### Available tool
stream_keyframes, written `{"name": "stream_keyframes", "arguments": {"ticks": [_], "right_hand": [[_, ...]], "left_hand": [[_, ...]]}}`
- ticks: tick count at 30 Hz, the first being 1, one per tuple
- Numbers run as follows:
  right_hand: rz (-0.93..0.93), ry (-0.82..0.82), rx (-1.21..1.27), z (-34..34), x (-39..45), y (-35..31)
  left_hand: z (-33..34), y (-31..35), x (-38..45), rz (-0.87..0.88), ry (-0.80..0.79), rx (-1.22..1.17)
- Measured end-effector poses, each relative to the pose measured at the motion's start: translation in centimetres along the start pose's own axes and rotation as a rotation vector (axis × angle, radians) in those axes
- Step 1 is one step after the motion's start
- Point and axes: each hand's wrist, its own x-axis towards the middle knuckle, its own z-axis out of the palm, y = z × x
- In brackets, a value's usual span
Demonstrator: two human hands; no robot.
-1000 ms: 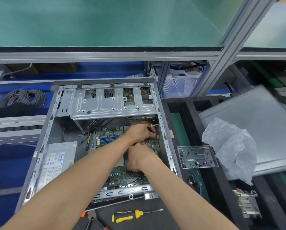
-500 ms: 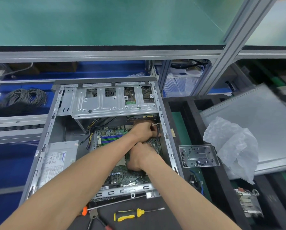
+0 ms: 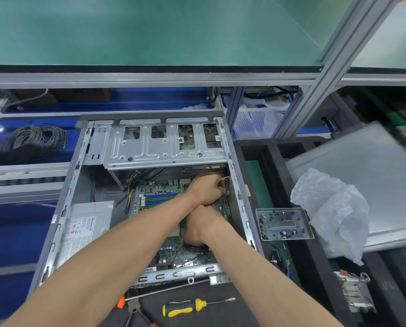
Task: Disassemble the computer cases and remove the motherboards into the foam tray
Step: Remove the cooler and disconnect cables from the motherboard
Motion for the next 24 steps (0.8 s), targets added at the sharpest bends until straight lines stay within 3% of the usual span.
{"name": "stream_keyframes", "arguments": {"ticks": [24], "right_hand": [[0.022,0.007,0.049,-0.2,-0.31,0.06]], "left_hand": [[0.24,-0.51,0.16,-0.028,0.033,-0.084]]}}
